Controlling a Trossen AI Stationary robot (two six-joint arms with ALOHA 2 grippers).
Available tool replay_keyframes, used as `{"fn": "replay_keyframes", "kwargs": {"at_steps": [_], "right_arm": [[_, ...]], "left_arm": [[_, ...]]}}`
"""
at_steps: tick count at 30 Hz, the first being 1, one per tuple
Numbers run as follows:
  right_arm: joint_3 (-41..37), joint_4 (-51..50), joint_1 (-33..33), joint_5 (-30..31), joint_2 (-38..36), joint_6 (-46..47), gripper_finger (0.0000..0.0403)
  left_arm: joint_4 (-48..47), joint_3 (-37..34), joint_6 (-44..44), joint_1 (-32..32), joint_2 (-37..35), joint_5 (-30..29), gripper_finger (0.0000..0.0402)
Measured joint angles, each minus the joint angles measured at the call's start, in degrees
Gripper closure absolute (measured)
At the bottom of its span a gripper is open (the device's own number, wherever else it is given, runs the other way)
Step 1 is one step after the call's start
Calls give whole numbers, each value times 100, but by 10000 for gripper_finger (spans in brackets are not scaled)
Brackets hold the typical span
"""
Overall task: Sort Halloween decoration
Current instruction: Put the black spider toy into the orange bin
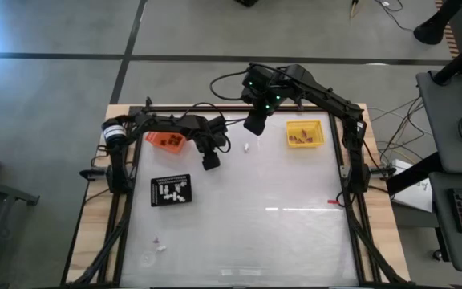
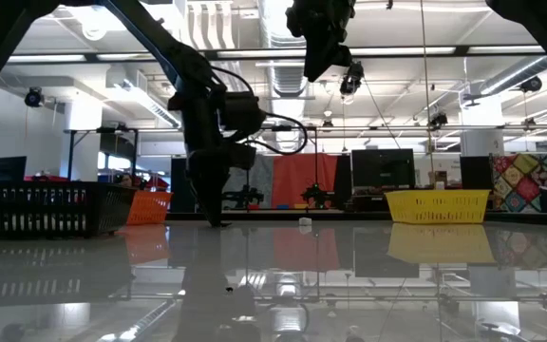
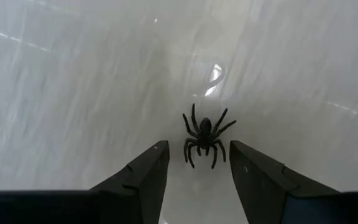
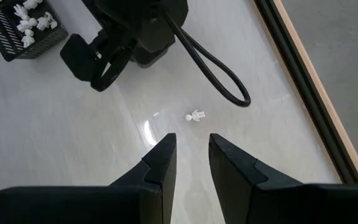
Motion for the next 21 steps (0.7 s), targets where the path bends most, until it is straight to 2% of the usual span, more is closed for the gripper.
{"fn": "replay_keyframes", "kwargs": {"at_steps": [9, 21], "right_arm": [[0, 0, 0, 1, 0, 1, 316], [0, -1, 0, 1, 0, -9, 316]], "left_arm": [[49, 20, 103, 11, 165, -24, 260], [107, 17, 279, 20, 245, -87, 392]]}}
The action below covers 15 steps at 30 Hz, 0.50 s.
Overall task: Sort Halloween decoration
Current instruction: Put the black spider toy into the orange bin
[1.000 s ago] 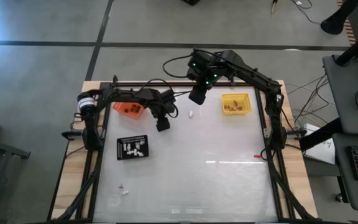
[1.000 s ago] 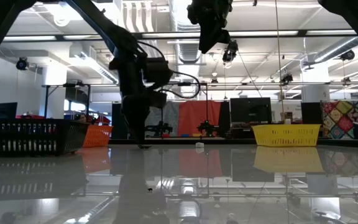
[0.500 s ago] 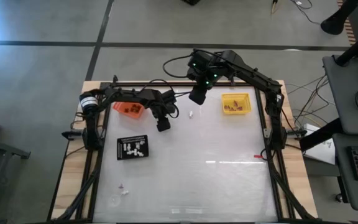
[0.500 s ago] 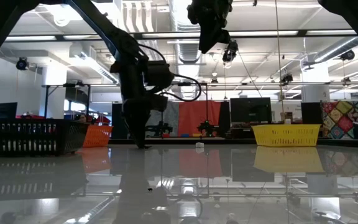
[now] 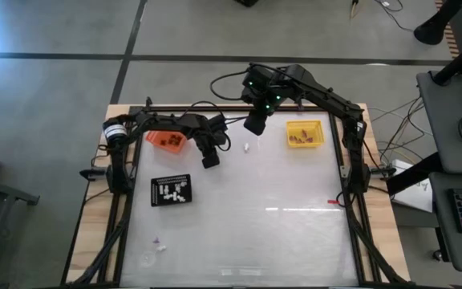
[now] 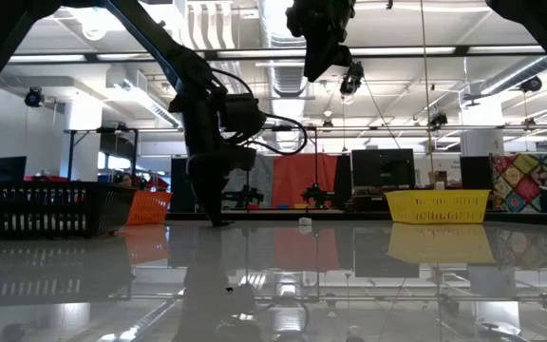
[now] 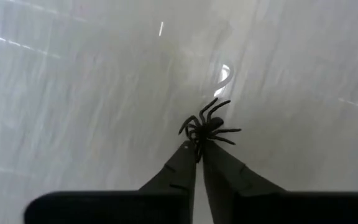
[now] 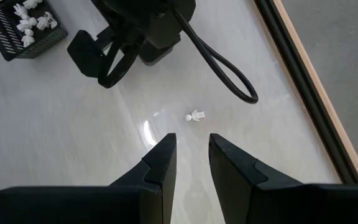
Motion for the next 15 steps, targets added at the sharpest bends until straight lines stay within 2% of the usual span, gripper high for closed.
{"fn": "replay_keyframes", "kwargs": {"at_steps": [8, 15], "right_arm": [[0, -1, 0, 1, 0, -36, 316], [0, -1, -1, 1, 0, -56, 316]], "left_arm": [[-133, -4, 69, 0, -76, 40, 401], [-387, -57, 42, 4, -423, 175, 401]]}}
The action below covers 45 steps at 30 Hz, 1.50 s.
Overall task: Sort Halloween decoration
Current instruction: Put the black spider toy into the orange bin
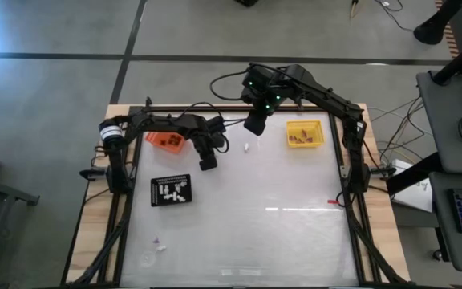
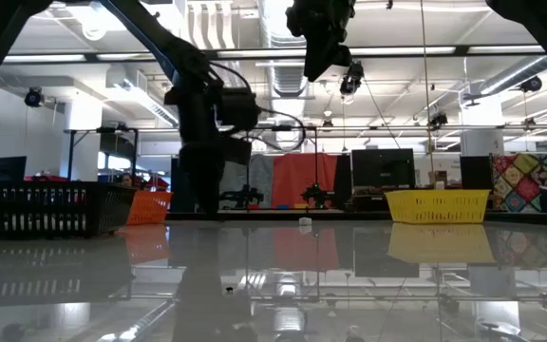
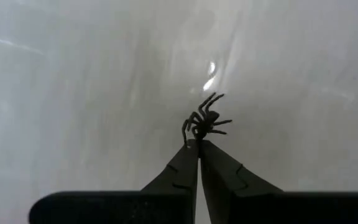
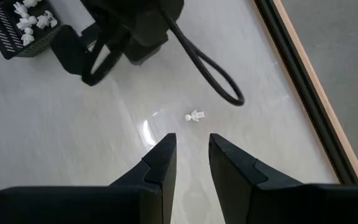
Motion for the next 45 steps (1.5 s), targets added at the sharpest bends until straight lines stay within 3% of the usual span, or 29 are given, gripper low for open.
{"fn": "replay_keyframes", "kwargs": {"at_steps": [9, 13, 28, 35, 45], "right_arm": [[0, -1, 1, 0, 0, -50, 316], [0, -2, 0, 0, 0, -59, 316], [0, -33, 0, 0, 0, -292, 316], [0, -17, -2, 0, 0, -441, 316], [0, -10, -2, 0, 0, -604, 316]], "left_arm": [[-145, 22, -9, 95, -342, -70, 401], [-586, 24, 133, 256, -490, -614, 401], [-2376, 33, 438, 1700, -1960, -889, 401], [-2858, 33, 439, 2230, -1949, -903, 401], [-2915, 33, 559, 2267, -1909, -907, 381]]}}
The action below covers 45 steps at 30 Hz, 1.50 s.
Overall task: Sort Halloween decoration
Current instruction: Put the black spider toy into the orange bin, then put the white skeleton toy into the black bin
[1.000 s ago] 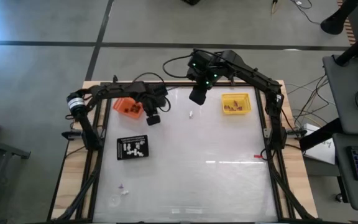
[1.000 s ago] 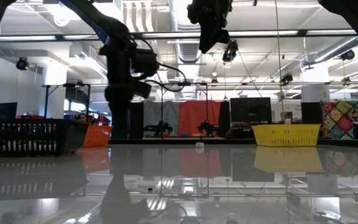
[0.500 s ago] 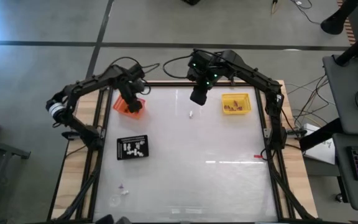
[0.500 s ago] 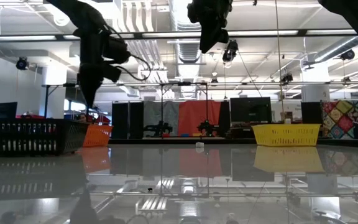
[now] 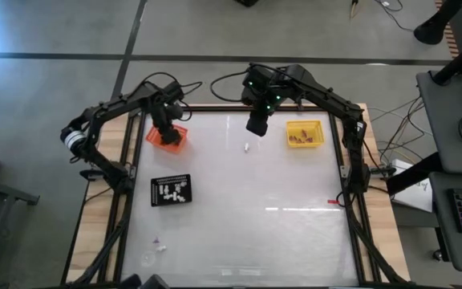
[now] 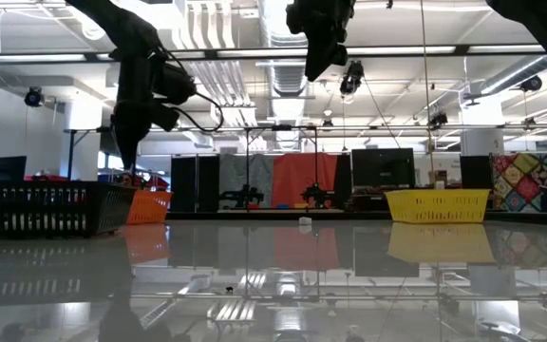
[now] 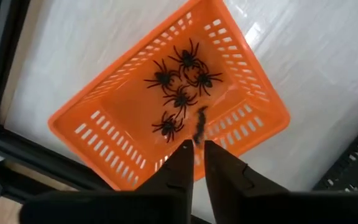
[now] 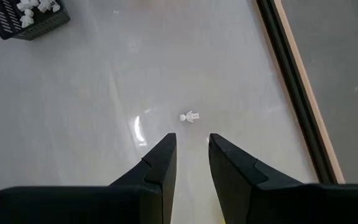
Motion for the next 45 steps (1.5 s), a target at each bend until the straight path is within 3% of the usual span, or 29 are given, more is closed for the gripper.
{"fn": "replay_keyframes", "kwargs": {"at_steps": [4, 10, 17, 24, 32, 39, 45], "right_arm": [[0, -1, 0, 0, 0, -59, 316], [2, -151, 0, 0, 0, -261, 316], [2, -274, 0, 0, 0, -340, 316], [2, -475, 0, 2, -86, -315, 316], [4, -493, 0, 2, -253, -109, 316], [4, -493, 0, 0, -571, 624, 316], [4, -493, 2, 0, -762, 1281, 316]], "left_arm": [[-5, 0, 14, 7, -7, -342, 354], [-511, 0, -233, -26, -16, -318, 317], [-1170, -28, -890, -579, -415, 750, 310], [-1169, -356, -2002, -2102, -1363, 868, 314], [-929, -982, -3985, -4434, -2224, 873, 314], [-124, -1351, -5751, -6336, -2557, 873, 314], [506, -1408, -6551, -7521, -2448, 766, 314]]}}
